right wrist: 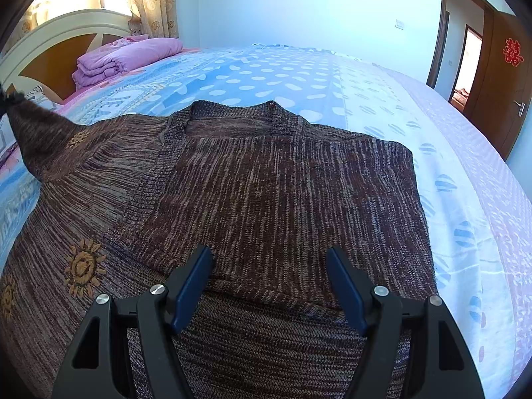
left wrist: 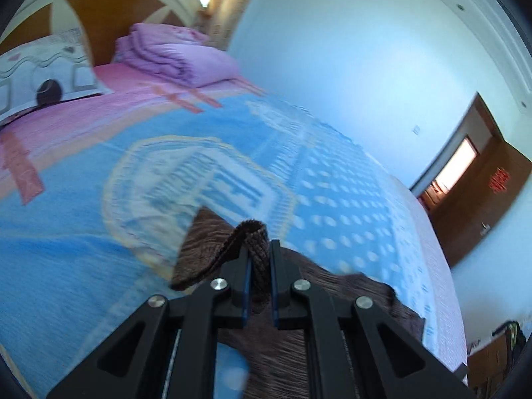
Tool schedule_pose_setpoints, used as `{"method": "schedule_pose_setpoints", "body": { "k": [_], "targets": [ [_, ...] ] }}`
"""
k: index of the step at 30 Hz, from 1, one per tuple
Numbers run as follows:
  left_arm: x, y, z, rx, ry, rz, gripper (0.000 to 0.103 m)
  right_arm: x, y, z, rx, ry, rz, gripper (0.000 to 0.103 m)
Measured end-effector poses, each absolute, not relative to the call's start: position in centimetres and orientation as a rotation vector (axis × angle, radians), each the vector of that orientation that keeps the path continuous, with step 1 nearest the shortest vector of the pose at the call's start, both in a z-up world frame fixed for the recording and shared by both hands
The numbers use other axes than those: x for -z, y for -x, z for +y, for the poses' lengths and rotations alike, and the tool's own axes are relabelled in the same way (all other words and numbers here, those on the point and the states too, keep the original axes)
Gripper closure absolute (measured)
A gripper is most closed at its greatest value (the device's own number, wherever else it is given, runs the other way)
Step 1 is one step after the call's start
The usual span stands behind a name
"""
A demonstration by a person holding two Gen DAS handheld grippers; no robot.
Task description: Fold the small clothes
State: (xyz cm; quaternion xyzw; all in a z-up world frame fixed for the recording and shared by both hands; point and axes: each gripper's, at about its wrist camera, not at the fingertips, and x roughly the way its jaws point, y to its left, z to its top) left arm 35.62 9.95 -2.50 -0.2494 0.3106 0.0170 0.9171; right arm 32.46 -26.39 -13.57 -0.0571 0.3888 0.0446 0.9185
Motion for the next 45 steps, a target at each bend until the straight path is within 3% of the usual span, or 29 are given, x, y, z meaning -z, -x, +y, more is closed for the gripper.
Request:
{"method": "schedule_pose_setpoints", "body": {
  "k": [5, 13, 16, 18, 20, 21, 24, 25, 31, 35, 40, 44, 45],
  "targets": [
    [2.7, -35.5, 1.9, 0.076, 0.43, 0.657, 0.094, 13.5, -32.4, -26.5, -0.094, 0.108, 0.797, 0.031],
    [9.6, -37.2, -10.8, 0.167, 0.228, 0.837, 0.091, 13.5, -32.3, -26.9, -0.103, 0.078, 0.791, 0.03],
    [10.6, -36.2, -12.4, 0.18, 0.154, 0.869, 0.081, 13.4, -32.2, -27.4, -0.113, 0.048, 0.786, 0.03],
    [9.8, -34.7, -11.9, 0.169, 0.091, 0.819, 0.067, 13.4, -32.2, -27.5, -0.118, 0.035, 0.786, 0.029],
    [8.9, -33.0, -10.4, 0.14, 0.047, 0.749, 0.038, 13.4, -32.2, -27.5, -0.121, 0.031, 0.785, 0.029],
    [8.5, -31.8, -9.0, 0.098, 0.005, 0.697, 0.033, 13.4, -32.2, -27.5, -0.121, 0.031, 0.785, 0.029],
    [8.9, -30.7, -5.2, -0.031, -0.1, 0.643, 0.029, 13.4, -32.2, -27.5, -0.12, 0.033, 0.785, 0.029],
    [9.5, -30.9, -3.4, -0.108, -0.152, 0.653, 0.023, 13.4, -32.2, -27.4, -0.118, 0.038, 0.788, 0.029],
    [12.8, -34.1, 2.3, -0.245, -0.15, 0.845, 0.018, 12.1, -31.8, -26.7, -0.082, 0.068, 0.764, 0.028],
    [13.1, -35.2, 2.4, -0.288, -0.18, 0.849, 0.0, 8.4, -30.8, -22.7, -0.17, 0.102, 0.714, 0.028],
    [13.6, -34.8, 3.9, -0.3, -0.081, 0.861, 0.0, 8.5, -32.2, -13.8, -0.252, 0.369, 0.735, 0.029],
    [14.3, -34.5, 4.2, -0.285, -0.048, 0.871, 0.0, 11.5, -35.0, -10.0, -0.269, 0.49, 0.793, 0.043],
    [14.3, -34.5, 4.1, -0.283, -0.046, 0.87, 0.0, 12.3, -35.7, -9.4, -0.26, 0.522, 0.801, 0.052]
  ]
}}
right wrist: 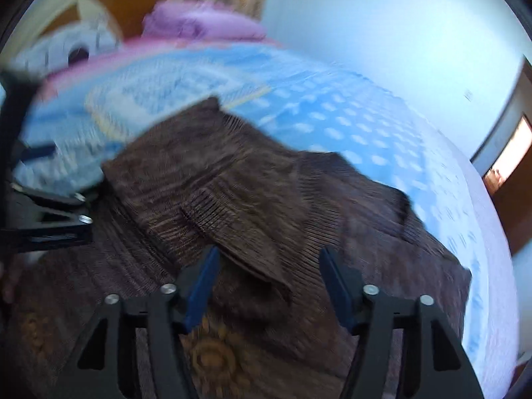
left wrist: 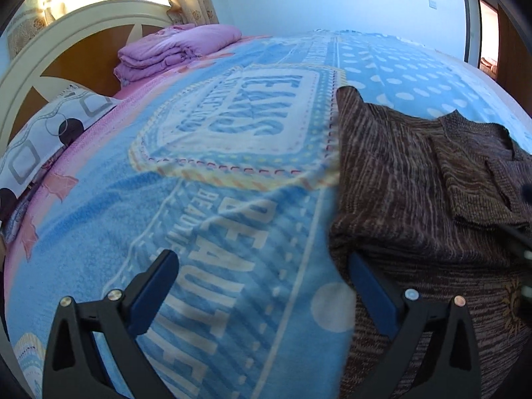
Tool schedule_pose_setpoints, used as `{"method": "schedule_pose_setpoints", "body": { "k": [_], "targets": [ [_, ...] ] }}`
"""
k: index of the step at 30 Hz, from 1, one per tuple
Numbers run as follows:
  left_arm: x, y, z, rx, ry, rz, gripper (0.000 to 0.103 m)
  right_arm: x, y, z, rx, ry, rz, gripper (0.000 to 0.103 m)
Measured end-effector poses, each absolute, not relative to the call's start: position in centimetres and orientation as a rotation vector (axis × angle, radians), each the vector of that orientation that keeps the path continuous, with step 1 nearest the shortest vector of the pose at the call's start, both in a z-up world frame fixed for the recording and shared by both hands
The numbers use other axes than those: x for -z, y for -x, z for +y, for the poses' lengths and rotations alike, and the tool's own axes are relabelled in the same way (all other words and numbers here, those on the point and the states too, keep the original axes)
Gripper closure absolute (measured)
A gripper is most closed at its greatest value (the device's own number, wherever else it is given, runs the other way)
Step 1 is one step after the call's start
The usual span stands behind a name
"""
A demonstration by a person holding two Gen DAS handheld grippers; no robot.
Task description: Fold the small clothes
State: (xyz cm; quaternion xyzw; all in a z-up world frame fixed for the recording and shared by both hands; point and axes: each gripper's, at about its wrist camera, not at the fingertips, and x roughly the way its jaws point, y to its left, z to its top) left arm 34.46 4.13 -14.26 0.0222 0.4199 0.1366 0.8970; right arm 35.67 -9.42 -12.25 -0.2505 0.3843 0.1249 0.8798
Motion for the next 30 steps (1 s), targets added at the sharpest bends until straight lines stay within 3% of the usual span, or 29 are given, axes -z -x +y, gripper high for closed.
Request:
{"method": "schedule_pose_setpoints", "body": {
  "k": [5, 8, 16, 17, 19, 20, 21, 26, 30],
  "targets": [
    [14.4, -34.4, 4.6, -0.263, -0.013, 0.874, 0.0, 11.6, -36.2, -10.5, -0.257, 0.448, 0.795, 0.092],
    [14.5, -34.4, 4.7, -0.257, -0.001, 0.874, 0.0, 10.2, -36.3, -12.4, -0.26, 0.371, 0.786, 0.097],
    [14.5, -34.4, 4.5, -0.266, -0.018, 0.868, 0.0, 9.2, -38.5, -21.5, -0.16, -0.05, 0.873, 0.097],
    [14.5, -34.4, 4.4, -0.268, -0.022, 0.866, 0.0, 9.3, -38.4, -22.3, -0.114, -0.053, 0.864, 0.094],
    [14.4, -34.3, 4.3, -0.274, -0.03, 0.862, 0.0, 9.5, -37.8, -22.7, -0.124, -0.067, 0.856, 0.06],
    [14.4, -34.3, 4.3, -0.275, -0.033, 0.861, 0.0, 9.4, -37.3, -22.2, -0.164, -0.071, 0.852, 0.034],
    [14.4, -34.3, 4.2, -0.276, -0.036, 0.86, 0.0, 9.2, -36.8, -21.2, -0.209, -0.057, 0.839, 0.031],
    [14.3, -34.2, 4.1, -0.28, -0.041, 0.857, 0.0, 8.8, -34.6, -13.1, -0.333, 0.205, 0.779, 0.031],
    [14.4, -34.2, 4.2, -0.278, -0.036, 0.858, 0.0, 10.5, -36.3, -9.7, -0.344, 0.233, 0.837, 0.041]
  ]
}}
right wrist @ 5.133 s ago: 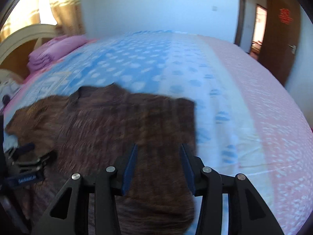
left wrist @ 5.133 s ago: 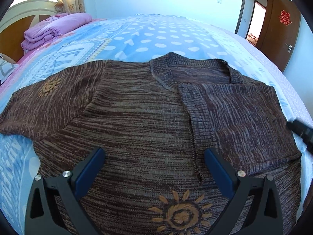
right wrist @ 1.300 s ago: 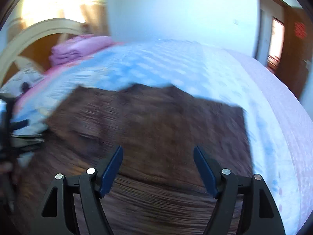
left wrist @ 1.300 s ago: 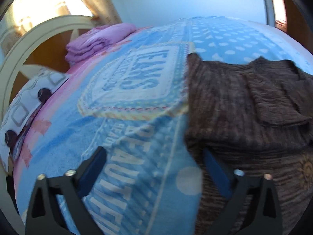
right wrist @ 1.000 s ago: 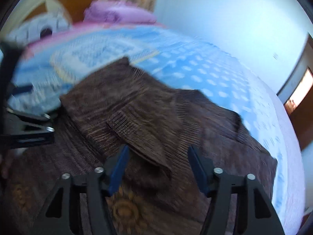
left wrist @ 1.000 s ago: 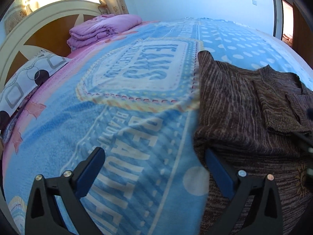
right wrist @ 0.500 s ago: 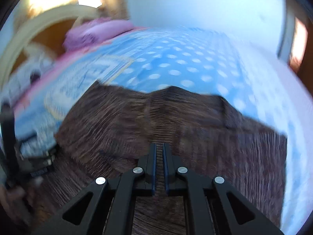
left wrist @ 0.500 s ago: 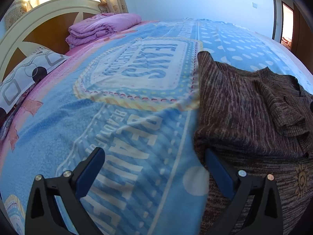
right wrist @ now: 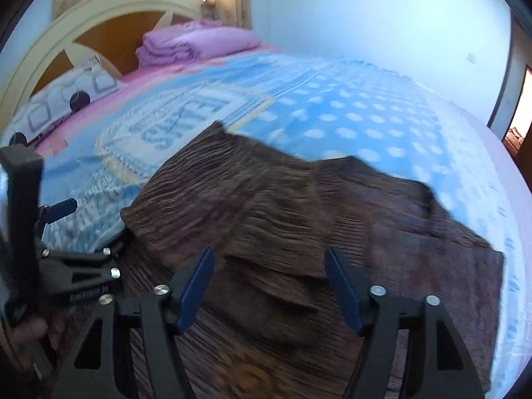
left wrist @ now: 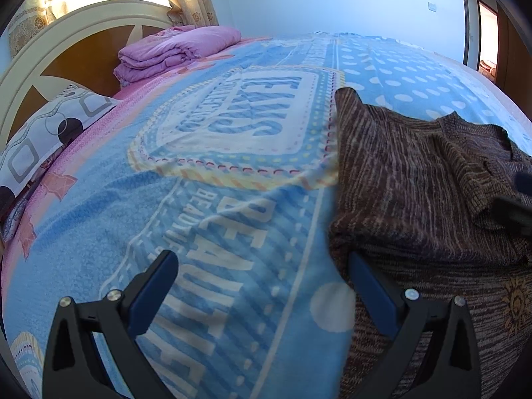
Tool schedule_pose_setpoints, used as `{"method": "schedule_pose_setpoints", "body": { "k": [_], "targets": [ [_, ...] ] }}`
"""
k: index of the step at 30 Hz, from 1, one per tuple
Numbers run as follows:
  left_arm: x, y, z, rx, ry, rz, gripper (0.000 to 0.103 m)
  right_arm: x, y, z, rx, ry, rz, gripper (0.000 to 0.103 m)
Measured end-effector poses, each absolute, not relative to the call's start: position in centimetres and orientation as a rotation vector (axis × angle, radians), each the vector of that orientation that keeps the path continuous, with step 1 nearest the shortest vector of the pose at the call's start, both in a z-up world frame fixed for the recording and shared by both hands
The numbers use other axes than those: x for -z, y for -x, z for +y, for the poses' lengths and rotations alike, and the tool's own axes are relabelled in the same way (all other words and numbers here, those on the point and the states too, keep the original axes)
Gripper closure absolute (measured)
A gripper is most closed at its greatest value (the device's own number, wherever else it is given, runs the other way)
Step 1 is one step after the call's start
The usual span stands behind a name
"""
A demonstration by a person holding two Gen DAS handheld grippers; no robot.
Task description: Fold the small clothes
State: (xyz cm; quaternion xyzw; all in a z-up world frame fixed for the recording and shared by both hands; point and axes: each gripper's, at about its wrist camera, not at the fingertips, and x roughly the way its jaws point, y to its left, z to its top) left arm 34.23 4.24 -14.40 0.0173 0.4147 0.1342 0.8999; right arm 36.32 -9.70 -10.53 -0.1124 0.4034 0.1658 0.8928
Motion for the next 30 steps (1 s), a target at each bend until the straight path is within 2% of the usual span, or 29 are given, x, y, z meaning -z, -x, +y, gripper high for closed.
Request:
{"method": "schedule_pose_setpoints", "body": {
  "k": [1, 2, 3, 5, 7, 11, 15, 16, 17, 18, 26, 28, 30],
  "targets": [
    [14.4, -34.2, 4.3, -0.276, -0.034, 0.859, 0.0, 11.7, -37.1, -9.1, -0.321, 0.258, 0.875, 0.048],
    [14.4, -34.2, 4.4, -0.274, -0.03, 0.859, 0.0, 12.3, -37.5, -8.9, -0.294, 0.278, 0.894, 0.07],
    [14.4, -34.2, 4.5, -0.272, -0.026, 0.86, 0.0, 12.5, -37.6, -9.2, -0.279, 0.271, 0.889, 0.085],
    [14.4, -34.2, 4.6, -0.267, -0.018, 0.861, 0.0, 11.8, -37.6, -10.5, -0.271, 0.232, 0.87, 0.096],
    [14.5, -34.2, 4.7, -0.264, -0.013, 0.862, 0.0, 10.3, -37.4, -12.2, -0.266, 0.195, 0.837, 0.096],
    [14.5, -34.3, 4.8, -0.261, -0.008, 0.862, 0.0, 8.1, -38.3, -15.9, -0.242, 0.109, 0.826, 0.096],
    [14.5, -34.3, 4.6, -0.263, -0.014, 0.86, 0.0, 9.9, -40.8, -19.0, -0.149, 0.079, 0.9, 0.094],
    [14.5, -34.3, 4.6, -0.263, -0.014, 0.86, 0.0, 10.8, -41.3, -19.6, -0.112, 0.086, 0.929, 0.089],
    [14.5, -34.3, 4.6, -0.263, -0.014, 0.861, 0.0, 11.3, -41.1, -20.3, -0.092, 0.078, 0.936, 0.063],
    [14.5, -34.3, 4.6, -0.263, -0.015, 0.86, 0.0, 11.5, -40.5, -21.0, -0.117, 0.036, 0.932, 0.043],
    [14.5, -34.3, 4.6, -0.268, -0.025, 0.858, 0.0, 10.5, -34.9, -22.1, -0.358, -0.232, 0.903, 0.044],
    [14.5, -34.2, 4.6, -0.269, -0.027, 0.858, 0.0, 11.3, -34.9, -20.6, -0.375, -0.183, 0.922, 0.054],
    [14.5, -34.2, 4.6, -0.268, -0.027, 0.857, 0.0, 12.4, -35.2, -19.4, -0.343, -0.111, 0.941, 0.098]
  ]
}}
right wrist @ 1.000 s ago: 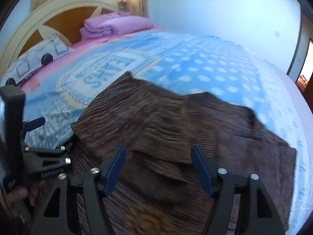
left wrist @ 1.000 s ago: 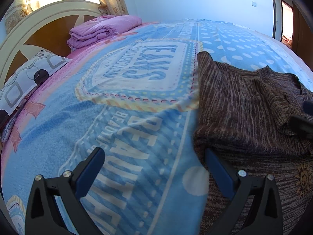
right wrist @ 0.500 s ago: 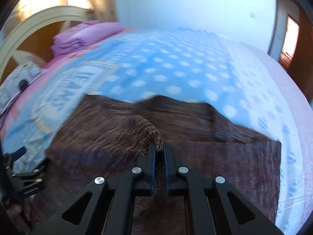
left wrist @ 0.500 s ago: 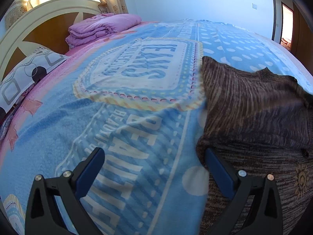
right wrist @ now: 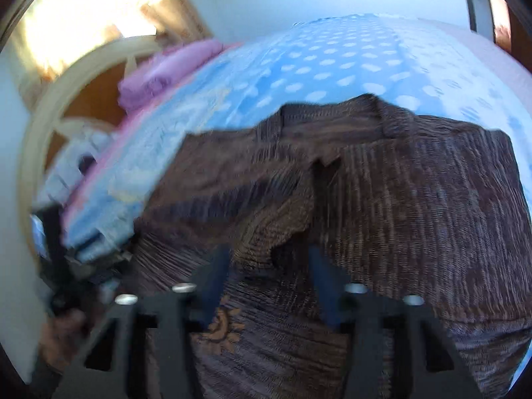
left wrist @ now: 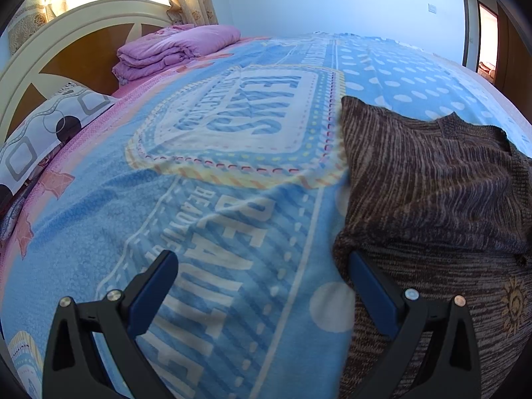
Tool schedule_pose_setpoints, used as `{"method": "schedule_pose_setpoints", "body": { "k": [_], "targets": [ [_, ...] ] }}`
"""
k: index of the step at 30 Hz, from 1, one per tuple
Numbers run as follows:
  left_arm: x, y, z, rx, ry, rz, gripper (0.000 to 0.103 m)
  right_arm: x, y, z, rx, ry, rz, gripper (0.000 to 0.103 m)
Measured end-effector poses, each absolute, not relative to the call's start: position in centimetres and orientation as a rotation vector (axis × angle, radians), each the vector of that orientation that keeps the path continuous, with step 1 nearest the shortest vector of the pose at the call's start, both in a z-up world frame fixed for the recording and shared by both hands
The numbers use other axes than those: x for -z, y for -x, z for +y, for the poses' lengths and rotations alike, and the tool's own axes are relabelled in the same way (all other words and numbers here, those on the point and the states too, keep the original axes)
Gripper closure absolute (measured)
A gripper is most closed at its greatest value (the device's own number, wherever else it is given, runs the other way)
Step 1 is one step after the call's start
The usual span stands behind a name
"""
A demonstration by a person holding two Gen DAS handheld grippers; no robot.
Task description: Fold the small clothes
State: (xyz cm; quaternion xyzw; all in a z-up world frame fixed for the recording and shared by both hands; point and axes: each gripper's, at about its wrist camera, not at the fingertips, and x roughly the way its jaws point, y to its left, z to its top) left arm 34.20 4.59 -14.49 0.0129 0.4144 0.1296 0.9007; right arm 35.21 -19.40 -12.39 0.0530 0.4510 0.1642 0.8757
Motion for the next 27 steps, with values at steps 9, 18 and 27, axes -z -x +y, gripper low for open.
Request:
{"method": "schedule_pose_setpoints", "body": {
  "k": [9, 18, 27],
  "targets": [
    [14.5, -34.2, 4.7, -0.263, -0.017, 0.859, 0.0, 9.8, -32.8, -19.9, -0.348, 0.007, 0.898, 0.101],
    [12.5, -31.5, 6.1, -0.294, 0.049, 0.762, 0.0, 9.6, -33.3, -21.1, -0.28, 0.036, 0.859, 0.1],
    [11.5, -34.7, 2.7, -0.314, -0.101, 0.744, 0.0, 11.9, -40.1, -19.6, -0.389, -0.062, 0.941, 0.099]
  ]
}}
